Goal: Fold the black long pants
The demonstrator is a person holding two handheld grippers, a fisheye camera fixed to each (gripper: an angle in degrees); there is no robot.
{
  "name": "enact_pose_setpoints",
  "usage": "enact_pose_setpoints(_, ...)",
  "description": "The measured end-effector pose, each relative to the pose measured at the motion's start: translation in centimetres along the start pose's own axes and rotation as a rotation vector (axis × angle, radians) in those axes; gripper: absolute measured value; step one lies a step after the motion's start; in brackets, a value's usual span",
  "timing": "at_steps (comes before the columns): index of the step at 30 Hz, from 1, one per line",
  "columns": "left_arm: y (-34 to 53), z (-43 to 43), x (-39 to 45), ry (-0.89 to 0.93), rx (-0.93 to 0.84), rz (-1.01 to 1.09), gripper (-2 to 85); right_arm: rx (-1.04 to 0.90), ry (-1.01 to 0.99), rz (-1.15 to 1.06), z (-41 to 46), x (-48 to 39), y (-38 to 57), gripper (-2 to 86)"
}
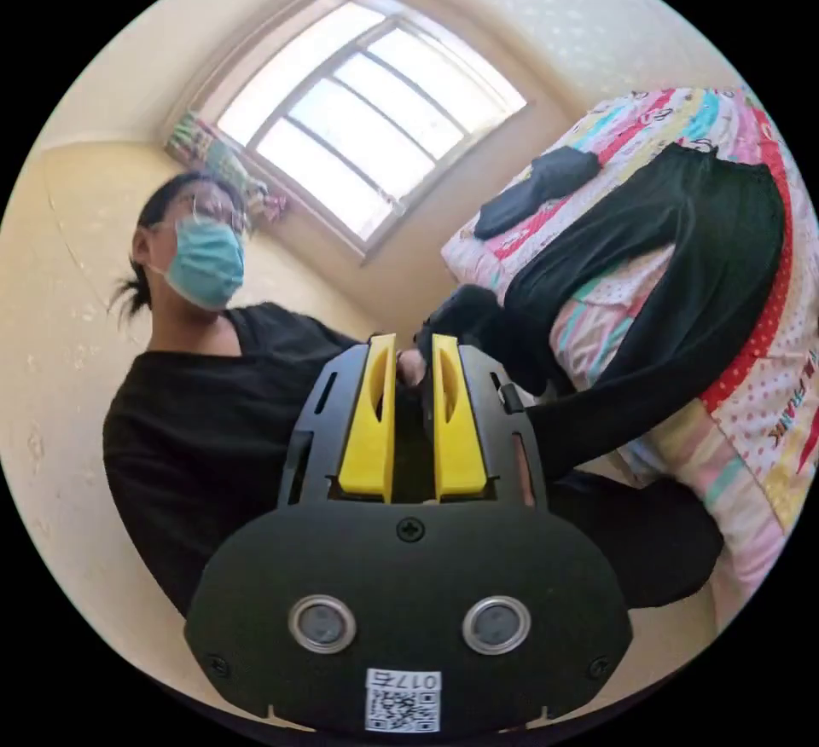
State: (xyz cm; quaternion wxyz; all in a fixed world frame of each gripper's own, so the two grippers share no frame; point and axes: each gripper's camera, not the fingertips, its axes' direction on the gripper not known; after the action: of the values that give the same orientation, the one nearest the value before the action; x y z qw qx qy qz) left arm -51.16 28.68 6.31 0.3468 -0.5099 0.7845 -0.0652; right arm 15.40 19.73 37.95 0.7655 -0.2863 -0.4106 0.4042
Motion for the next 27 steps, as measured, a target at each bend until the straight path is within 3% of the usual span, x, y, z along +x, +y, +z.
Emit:
enact_pose_setpoints(1, 0.1, -0.5, -0.1, 0.015, 0.024, -0.017, 6.1, 0.033, 0.111, 0.044, -0.2, 1.6, -1.0, 12.1)
enact_pose_setpoints(3, -0.1, -0.6, -0.2, 0.021, 0.037, -0.038, 6.2, 0.031, 0.525, 0.180, 1.8, 7.3, -5.4, 16.0)
enact_pose_setpoints(7, -1.7, -0.1, 2.1, -0.036, 0.035, -0.020, 6.3, -0.043, 0.747, 0.271, 7.4, 14.9, -9.6, 15.3)
enact_pose_setpoints(11, -2.8, -1.5, 5.3, -0.126, 0.064, 0.031, 6.3, -0.123, 0.884, 0.317, 9.6, 19.0, -11.3, 7.2)
enact_pose_setpoints(13, -2.1, -4.2, 6.2, -0.143, 0.084, 0.054, 6.0, -0.029, 0.809, 0.291, 8.8, 17.4, -12.1, 3.5)
enact_pose_setpoints(17, 5.7, -15.5, 4.9, -0.130, 0.253, -0.004, 5.1, 0.164, 0.410, 0.102, 11.9, 11.4, -16.1, 2.7)
enact_pose_setpoints(22, 17.6, -22.5, 1.4, -0.073, 0.575, -0.264, 4.7, 0.015, 0.165, 0.010, 27.1, 8.6, -22.2, 3.9)
enact_pose_setpoints(24, 21.2, -23.7, 0.6, -0.114, 0.650, -0.398, 5.3, -0.121, 0.159, 0.095, 34.1, 10.3, -22.3, 6.5)
enact_pose_setpoints(27, 26.0, -25.5, 1.5, -0.266, 0.732, -0.589, 8.2, -0.117, 0.138, 0.021, 35.5, 10.4, -18.6, 9.1)
